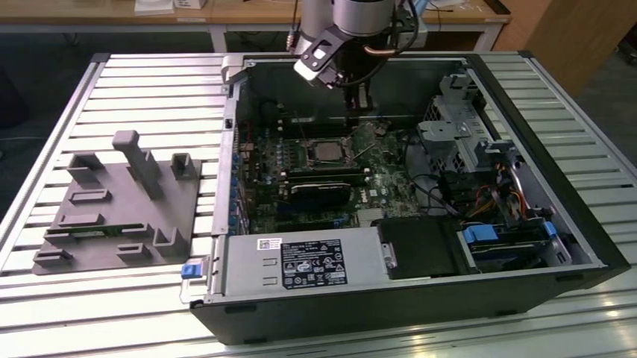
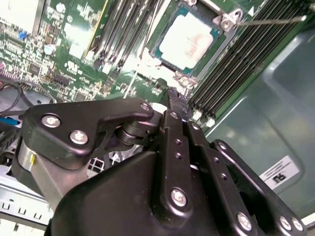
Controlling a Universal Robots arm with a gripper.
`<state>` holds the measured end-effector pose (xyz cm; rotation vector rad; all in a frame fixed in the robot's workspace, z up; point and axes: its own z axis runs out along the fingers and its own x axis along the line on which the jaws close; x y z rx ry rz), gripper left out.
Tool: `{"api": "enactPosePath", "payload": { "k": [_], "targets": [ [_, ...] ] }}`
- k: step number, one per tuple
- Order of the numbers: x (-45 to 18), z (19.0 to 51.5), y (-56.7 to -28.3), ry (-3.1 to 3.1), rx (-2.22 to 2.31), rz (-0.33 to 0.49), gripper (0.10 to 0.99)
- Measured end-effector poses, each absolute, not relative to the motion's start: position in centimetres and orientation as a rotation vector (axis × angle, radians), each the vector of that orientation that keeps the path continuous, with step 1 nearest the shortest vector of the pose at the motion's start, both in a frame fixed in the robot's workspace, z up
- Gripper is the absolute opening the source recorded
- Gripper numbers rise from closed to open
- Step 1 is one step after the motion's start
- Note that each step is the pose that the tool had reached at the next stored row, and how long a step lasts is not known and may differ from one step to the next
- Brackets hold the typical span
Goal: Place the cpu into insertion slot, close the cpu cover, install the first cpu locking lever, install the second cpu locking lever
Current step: 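Close the cpu cover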
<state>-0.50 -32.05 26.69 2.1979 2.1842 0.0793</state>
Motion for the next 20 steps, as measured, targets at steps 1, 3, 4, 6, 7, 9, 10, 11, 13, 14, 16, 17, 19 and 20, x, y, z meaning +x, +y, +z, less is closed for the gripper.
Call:
{"api": "enactPosePath", "payload": {
  "k": [1,3,4,6,7,9,10,11,13,14,16,17,19,20],
  "targets": [
    [-0.3,26.7,-32.0,2.184,2.198,0.079,0.106],
    [0.2,26.7,-32.0,2.184,2.198,0.079,0.106],
    [0.5,26.7,-32.1,2.184,2.198,0.079,0.106],
    [1.1,26.7,-32.0,2.184,2.198,0.079,0.106],
    [1.3,26.7,-32.0,2.184,2.198,0.079,0.106],
    [2.0,26.7,-32.0,2.184,2.198,0.079,0.106],
    [2.3,26.7,-32.0,2.184,2.198,0.079,0.106],
    [2.6,26.7,-32.0,2.184,2.198,0.079,0.106],
    [3.3,26.7,-32.0,2.184,2.198,0.079,0.106],
    [3.6,26.7,-32.0,2.184,2.198,0.079,0.106],
    [4.3,26.7,-32.1,2.184,2.198,0.079,0.106],
    [4.6,26.7,-32.1,2.184,2.198,0.079,0.106],
    [5.2,26.7,-32.0,2.184,2.198,0.079,0.106],
    [5.3,26.6,-32.0,2.184,2.198,0.079,0.106]
  ]
}}
